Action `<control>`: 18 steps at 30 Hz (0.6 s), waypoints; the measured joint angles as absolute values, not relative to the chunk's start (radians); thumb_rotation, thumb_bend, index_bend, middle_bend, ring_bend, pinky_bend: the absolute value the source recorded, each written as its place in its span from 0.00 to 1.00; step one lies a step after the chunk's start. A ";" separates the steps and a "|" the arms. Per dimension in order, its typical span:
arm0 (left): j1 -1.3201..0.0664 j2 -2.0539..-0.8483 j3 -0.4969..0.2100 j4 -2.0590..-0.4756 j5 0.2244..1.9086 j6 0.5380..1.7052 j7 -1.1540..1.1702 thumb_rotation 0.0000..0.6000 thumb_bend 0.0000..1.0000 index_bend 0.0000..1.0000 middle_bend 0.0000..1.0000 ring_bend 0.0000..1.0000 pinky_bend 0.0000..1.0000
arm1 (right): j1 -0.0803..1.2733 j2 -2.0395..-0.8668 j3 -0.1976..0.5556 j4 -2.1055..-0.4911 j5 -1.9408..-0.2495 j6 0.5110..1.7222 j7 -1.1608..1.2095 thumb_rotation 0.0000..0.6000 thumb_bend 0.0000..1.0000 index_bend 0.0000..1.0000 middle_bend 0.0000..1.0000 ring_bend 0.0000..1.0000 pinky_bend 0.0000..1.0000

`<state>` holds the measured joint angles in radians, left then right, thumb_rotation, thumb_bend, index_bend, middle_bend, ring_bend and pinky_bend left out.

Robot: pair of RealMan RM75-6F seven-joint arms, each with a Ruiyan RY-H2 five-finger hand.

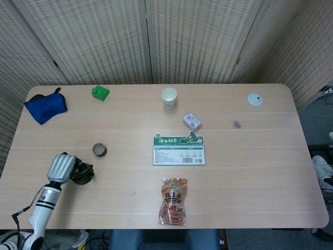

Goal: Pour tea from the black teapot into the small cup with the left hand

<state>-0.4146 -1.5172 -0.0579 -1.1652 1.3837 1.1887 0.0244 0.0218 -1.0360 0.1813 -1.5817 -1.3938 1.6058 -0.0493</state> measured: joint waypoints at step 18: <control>-0.407 -1.476 -0.080 -1.256 1.353 1.168 0.033 0.00 0.17 0.52 0.47 0.32 0.20 | 0.017 -1.039 0.181 -1.574 -1.398 1.614 -0.037 1.00 0.17 0.17 0.22 0.14 0.09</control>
<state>-0.4067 -1.4760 -0.0803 -1.2556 1.3527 1.1683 0.0326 0.0171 -1.0389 0.1806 -1.5742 -1.3977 1.6135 -0.0366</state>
